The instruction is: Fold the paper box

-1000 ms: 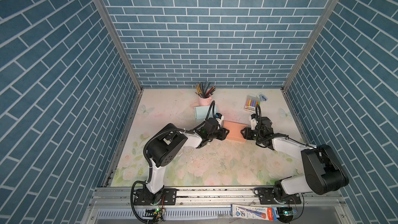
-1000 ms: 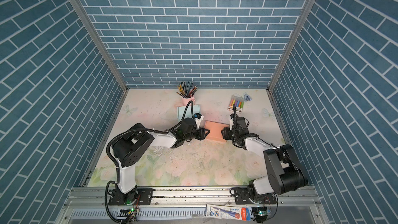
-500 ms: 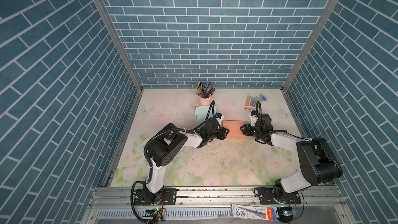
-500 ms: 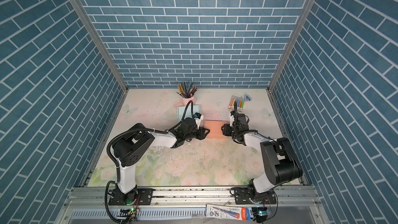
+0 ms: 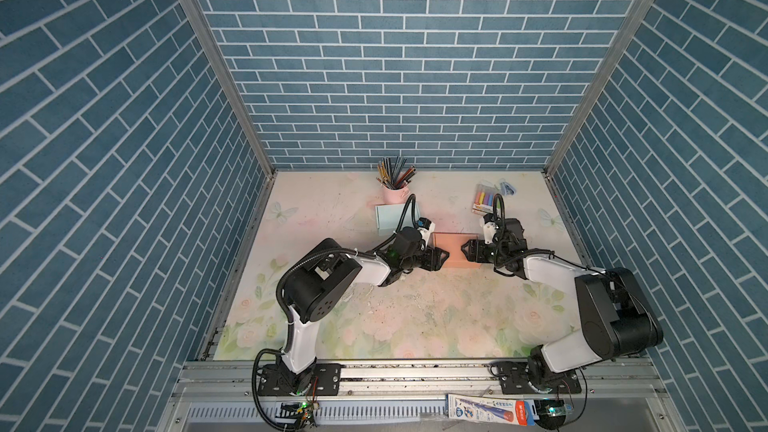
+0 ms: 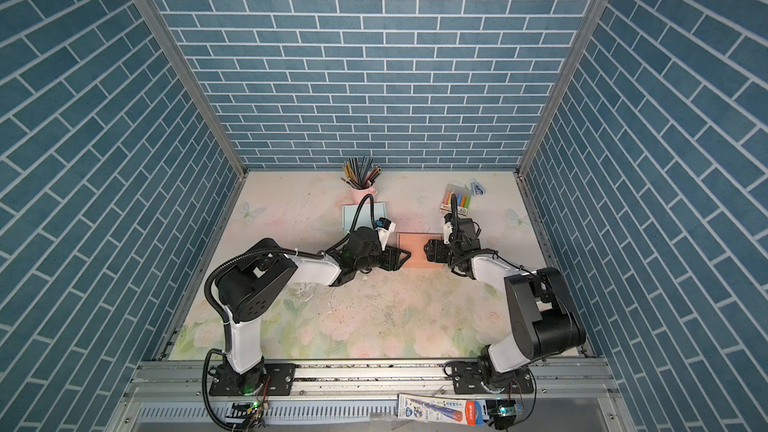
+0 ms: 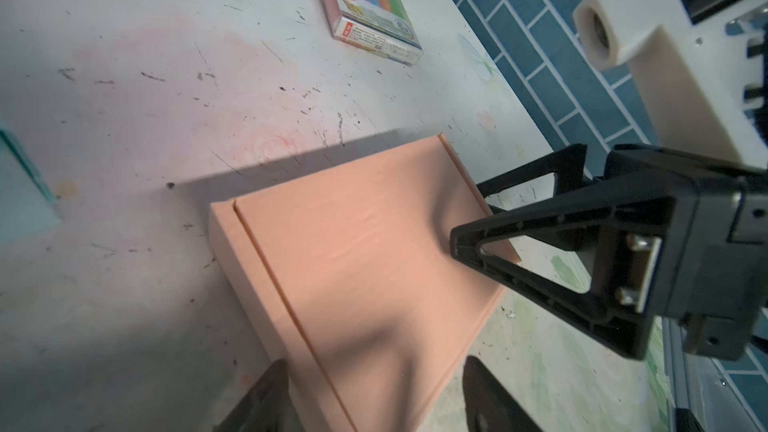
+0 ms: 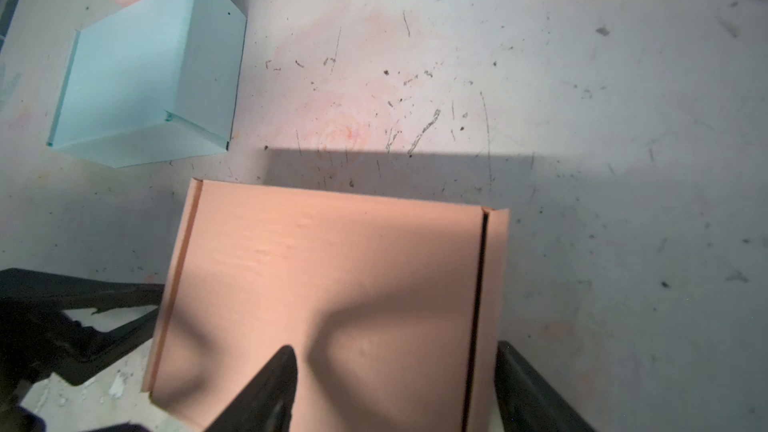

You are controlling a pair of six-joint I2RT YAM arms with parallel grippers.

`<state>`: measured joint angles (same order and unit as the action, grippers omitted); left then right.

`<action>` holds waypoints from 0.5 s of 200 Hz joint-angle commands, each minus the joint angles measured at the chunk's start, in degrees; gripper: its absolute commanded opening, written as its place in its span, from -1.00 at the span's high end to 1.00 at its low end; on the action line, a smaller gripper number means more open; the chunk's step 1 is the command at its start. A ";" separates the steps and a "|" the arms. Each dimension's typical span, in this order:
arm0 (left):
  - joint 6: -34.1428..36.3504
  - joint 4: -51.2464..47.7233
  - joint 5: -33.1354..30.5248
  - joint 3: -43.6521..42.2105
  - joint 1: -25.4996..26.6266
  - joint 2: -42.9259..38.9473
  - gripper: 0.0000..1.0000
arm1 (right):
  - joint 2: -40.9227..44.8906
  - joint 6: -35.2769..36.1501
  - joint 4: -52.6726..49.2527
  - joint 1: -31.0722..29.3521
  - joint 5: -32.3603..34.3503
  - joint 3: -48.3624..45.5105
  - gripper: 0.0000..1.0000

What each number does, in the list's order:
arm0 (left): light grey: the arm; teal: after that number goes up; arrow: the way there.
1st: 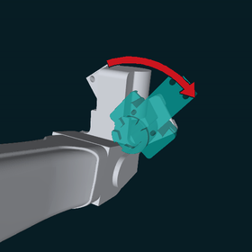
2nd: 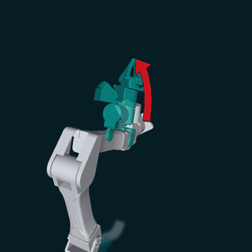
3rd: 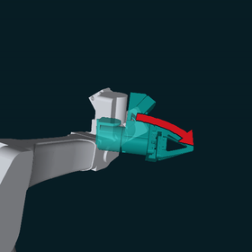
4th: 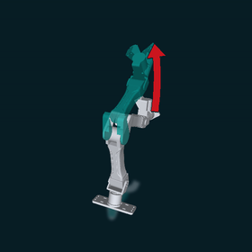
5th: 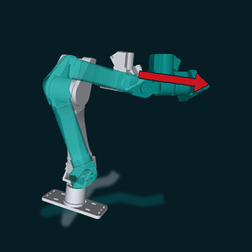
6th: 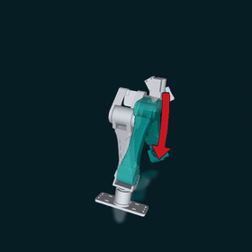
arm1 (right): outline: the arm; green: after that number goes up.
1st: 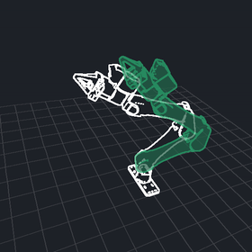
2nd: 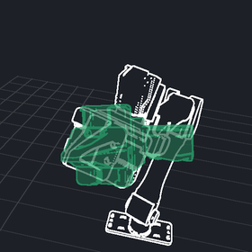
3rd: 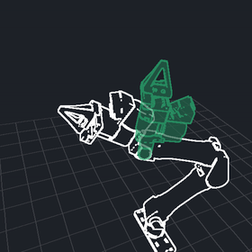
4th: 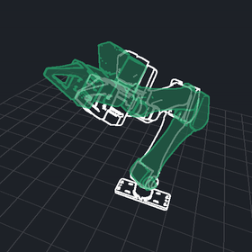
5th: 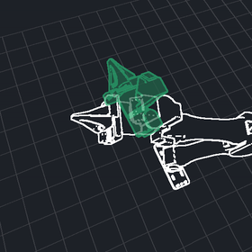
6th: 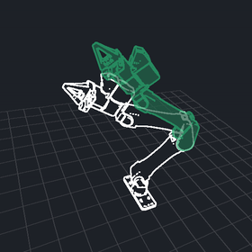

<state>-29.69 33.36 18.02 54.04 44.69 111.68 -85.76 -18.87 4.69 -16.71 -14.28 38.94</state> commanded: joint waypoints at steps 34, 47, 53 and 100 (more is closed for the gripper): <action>-0.15 1.43 -0.09 -5.46 -0.82 -7.98 -0.46 | 7.17 1.33 -5.84 0.54 3.02 0.11 -0.69; 0.52 0.98 -0.56 -7.81 -0.99 -11.13 -0.47 | 9.62 0.72 -6.73 0.45 2.81 -0.56 -0.71; 0.87 0.54 -0.76 -8.94 -1.08 -12.71 -0.47 | 10.98 0.48 -7.16 0.43 2.68 -0.99 -0.71; 3.82 -5.85 -3.63 -17.27 -1.78 -26.75 -0.68 | 21.02 -2.06 -12.97 -4.32 5.51 -4.84 -0.69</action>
<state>-28.05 31.38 16.93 40.23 43.68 90.80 -68.82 -19.09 -3.03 -18.13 -11.05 36.42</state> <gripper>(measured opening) 0.808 0.847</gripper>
